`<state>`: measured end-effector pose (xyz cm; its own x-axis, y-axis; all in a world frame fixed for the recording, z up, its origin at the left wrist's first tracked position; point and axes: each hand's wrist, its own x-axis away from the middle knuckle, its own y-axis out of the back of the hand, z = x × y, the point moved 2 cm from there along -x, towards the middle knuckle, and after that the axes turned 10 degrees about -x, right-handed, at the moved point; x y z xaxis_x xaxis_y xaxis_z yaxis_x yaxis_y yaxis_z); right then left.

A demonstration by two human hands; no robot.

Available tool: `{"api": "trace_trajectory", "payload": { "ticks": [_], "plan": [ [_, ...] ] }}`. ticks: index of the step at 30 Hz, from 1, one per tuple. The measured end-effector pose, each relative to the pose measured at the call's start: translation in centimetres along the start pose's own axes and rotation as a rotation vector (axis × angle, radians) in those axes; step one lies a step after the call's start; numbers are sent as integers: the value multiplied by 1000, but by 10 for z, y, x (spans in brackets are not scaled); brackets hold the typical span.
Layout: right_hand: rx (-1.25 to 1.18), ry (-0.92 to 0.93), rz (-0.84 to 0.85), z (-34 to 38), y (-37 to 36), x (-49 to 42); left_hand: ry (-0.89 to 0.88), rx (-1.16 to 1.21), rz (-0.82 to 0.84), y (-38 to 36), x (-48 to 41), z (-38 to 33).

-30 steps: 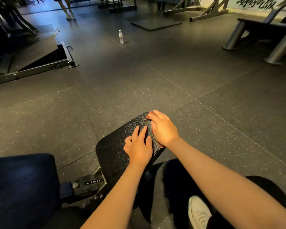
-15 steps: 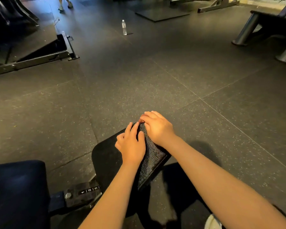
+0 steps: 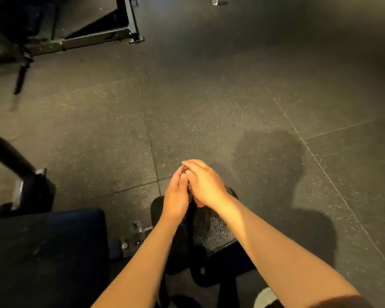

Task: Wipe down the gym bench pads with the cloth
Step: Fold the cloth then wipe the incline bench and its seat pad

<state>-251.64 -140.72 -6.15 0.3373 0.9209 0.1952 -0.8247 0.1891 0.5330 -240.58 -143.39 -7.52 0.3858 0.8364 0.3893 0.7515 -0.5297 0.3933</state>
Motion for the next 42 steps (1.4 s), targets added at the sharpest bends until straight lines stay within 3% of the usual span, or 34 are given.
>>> {"api": "trace_trajectory", "payload": {
  "ticks": [6, 11, 15, 19, 33, 42],
  "plan": [
    [-379, -100, 28, 130, 94, 54, 98, 79, 25, 54, 78, -154],
    [-617, -153, 131, 220, 170, 82, 88, 66, -78, 91, 137, -259],
    [-592, -112, 181, 269, 194, 76, 94, 142, -192, 117, 149, -300],
    [-342, 79, 233, 313, 181, 51, 109, 210, -340, 156, 148, -310],
    [-126, 325, 592, 423, 102, -29, 313, 314, -803, 291, 138, -315],
    [-217, 274, 1053, 474, 25, -124, 518, 485, -1135, 343, 66, -306]
  ]
}}
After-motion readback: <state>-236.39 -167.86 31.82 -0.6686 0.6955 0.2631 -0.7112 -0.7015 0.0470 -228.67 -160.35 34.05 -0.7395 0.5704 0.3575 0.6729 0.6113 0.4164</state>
